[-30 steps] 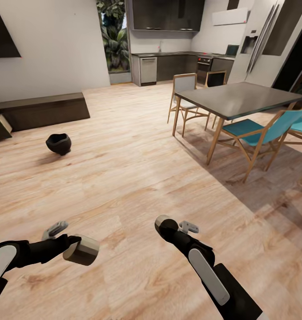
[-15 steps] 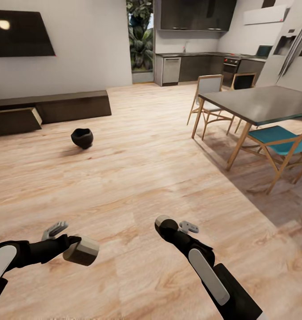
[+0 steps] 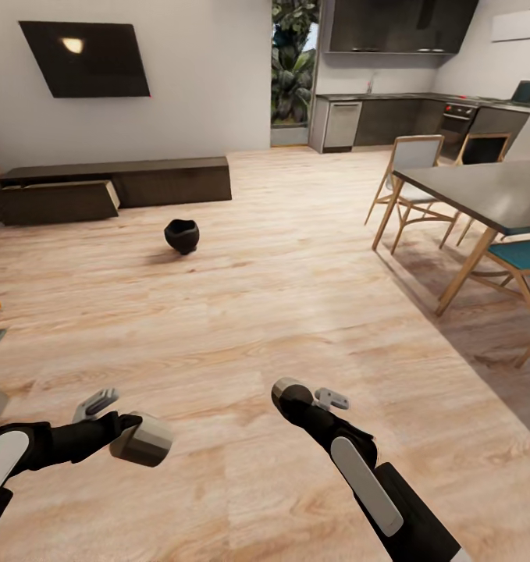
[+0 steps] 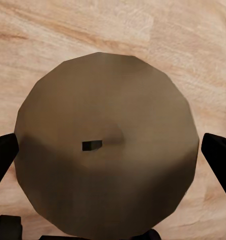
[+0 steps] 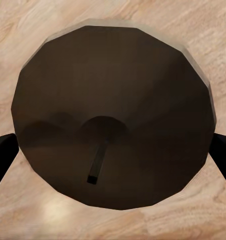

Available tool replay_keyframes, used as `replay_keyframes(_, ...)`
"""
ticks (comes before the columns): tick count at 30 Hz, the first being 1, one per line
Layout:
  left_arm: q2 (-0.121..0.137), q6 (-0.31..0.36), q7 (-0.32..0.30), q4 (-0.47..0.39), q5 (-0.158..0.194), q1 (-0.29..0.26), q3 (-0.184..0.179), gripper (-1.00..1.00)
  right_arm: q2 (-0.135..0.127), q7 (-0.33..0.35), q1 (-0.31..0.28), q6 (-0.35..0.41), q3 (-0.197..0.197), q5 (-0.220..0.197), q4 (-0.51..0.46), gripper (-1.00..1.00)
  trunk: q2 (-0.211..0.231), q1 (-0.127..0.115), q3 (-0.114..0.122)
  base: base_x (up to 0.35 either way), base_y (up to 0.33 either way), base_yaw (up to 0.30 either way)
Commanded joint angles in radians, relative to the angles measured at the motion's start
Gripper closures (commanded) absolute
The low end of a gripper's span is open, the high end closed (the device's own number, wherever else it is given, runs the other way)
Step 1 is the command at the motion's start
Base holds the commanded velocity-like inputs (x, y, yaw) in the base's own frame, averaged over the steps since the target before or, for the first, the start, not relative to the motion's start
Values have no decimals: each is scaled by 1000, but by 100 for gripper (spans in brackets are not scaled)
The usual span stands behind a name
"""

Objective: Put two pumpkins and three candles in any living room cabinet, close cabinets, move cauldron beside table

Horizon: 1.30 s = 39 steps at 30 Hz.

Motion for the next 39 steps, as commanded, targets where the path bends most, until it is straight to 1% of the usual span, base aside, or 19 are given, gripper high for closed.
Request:
replay_keyframes(1,0,1,10,-1,15,-1,0,100,-1,-9,-1,0,2,-7,-2,100,0,0,-1,95,0,287)
replay_keyframes(4,0,1,10,0,15,-1,0,100,-1,-8,-1,0,4,-7,-3,100,0,0,-1,189,0,190)
replay_keyframes(10,0,1,10,0,15,-1,0,100,-1,-8,-1,0,5,-7,-4,100,0,0,-1,286,16,25)
replay_keyframes(17,0,1,9,0,16,-1,0,100,-1,-8,-1,0,5,-7,-2,100,0,0,-1,324,148,1)
replay_keyframes(19,4,1,7,12,18,10,-7,100,-12,-11,-1,14,-7,-13,-13,100,0,0,-1,0,0,0)
replay_keyframes(20,4,1,7,18,21,10,-7,100,-12,-11,-1,21,-13,-15,-19,100,0,0,-1,0,0,0)
replay_keyframes(22,3,1,7,22,22,10,-8,100,-12,-10,-1,30,-24,-21,-30,100,14,-8,5,0,0,0)
replay_keyframes(27,-23,0,11,50,15,11,-23,100,-9,0,-1,53,-52,-26,-60,100,49,-27,21,0,0,0)
replay_keyframes(28,-25,0,11,55,15,11,-24,100,-10,1,-1,58,-54,-27,-65,100,56,-31,24,0,0,0)
replay_keyframes(32,-28,1,12,58,14,10,-25,100,-9,2,-1,70,-53,-28,-89,100,84,-46,37,0,0,0)
replay_keyframes(39,-27,0,13,60,13,10,-27,100,-8,2,-1,71,-53,-29,-86,100,133,-73,59,0,0,0)
